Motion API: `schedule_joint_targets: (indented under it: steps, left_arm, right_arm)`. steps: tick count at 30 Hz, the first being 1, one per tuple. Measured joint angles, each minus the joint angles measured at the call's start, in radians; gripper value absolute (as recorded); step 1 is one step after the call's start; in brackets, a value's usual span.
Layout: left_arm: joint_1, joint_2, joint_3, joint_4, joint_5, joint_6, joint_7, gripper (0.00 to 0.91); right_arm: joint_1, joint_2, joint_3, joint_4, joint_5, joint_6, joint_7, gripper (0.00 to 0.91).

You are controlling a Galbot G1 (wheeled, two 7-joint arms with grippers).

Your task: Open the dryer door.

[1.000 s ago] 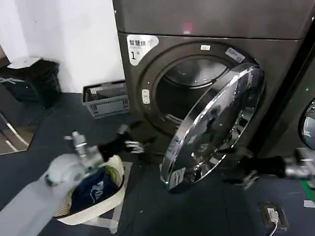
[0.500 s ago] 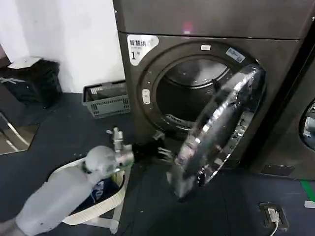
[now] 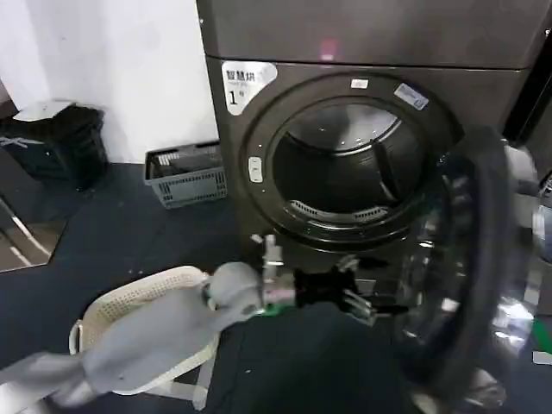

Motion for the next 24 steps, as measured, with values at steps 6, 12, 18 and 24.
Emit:
schedule_joint_targets:
  steps: [6, 12, 18, 24]
  left_arm:
    - [-0.059, -0.121, 0.063, 0.089, 0.054, -0.022, -0.028, 0.907]
    - [-0.092, -0.269, 0.103, 0.214, 0.098, -0.049, -0.049, 0.907]
    - [-0.112, -0.402, 0.136, 0.338, 0.172, -0.092, -0.093, 0.907]
    - [-0.113, -0.513, 0.137, 0.44, 0.183, -0.106, -0.113, 0.907]
  right_arm:
    - [-0.028, 0.026, 0.103, 0.014, -0.013, -0.026, 0.047, 0.907]
    - [-0.047, 0.048, 0.158, 0.047, -0.013, -0.035, 0.052, 0.907]
    - [-0.069, 0.057, 0.211, 0.065, -0.031, -0.054, 0.075, 0.907]
    - [-0.08, 0.06, 0.265, 0.045, -0.058, -0.063, 0.11, 0.907]
